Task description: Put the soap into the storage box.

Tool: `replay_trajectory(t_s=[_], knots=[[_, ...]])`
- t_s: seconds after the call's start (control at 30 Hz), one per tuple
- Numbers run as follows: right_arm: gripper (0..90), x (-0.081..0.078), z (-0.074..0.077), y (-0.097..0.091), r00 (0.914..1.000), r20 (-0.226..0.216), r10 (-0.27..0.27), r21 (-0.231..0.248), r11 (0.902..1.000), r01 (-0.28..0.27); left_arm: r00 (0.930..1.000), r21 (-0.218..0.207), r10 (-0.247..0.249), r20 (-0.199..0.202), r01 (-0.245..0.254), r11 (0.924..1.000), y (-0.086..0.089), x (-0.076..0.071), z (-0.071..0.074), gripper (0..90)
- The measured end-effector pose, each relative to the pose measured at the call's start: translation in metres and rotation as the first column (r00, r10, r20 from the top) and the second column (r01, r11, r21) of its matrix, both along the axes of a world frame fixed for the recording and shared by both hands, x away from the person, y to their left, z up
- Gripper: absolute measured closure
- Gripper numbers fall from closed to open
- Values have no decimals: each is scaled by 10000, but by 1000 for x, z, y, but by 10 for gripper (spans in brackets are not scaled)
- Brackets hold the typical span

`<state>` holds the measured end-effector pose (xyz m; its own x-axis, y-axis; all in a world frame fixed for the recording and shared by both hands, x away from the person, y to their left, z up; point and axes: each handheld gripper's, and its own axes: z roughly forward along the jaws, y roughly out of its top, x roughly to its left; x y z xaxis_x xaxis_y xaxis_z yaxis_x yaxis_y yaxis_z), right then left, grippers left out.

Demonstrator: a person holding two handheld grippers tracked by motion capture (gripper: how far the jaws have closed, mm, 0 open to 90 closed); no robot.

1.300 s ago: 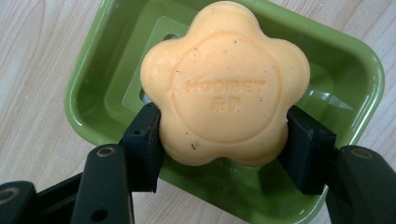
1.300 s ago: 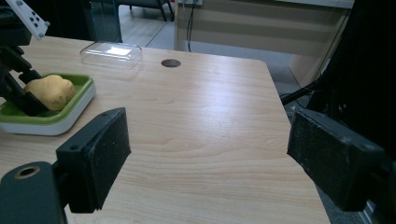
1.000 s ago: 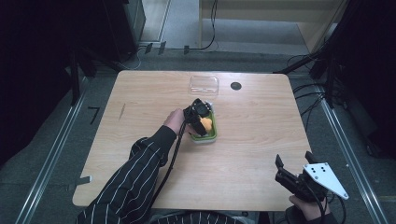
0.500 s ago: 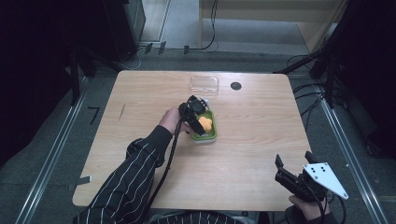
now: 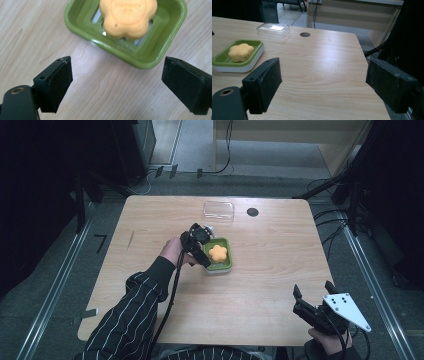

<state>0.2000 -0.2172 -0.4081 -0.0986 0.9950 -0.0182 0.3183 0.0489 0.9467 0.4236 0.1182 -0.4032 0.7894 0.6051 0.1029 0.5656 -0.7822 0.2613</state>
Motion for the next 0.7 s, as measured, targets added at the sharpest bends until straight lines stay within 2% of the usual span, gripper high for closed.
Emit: replay_trajectory(t_s=[0.13,0.47,0.7], knots=[[137,1,0,1,10000,0,56,0,10000,-56,9999,57,128,-11,-128,9999,10,-5,0,93],[137,3,0,3,9999,12,148,-12,9999,-148,9980,224,541,-320,-534,9983,36,-20,2,85],[137,3,0,4,9998,0,181,-15,9998,-181,9942,350,910,-568,-891,9954,58,-33,-4,81]])
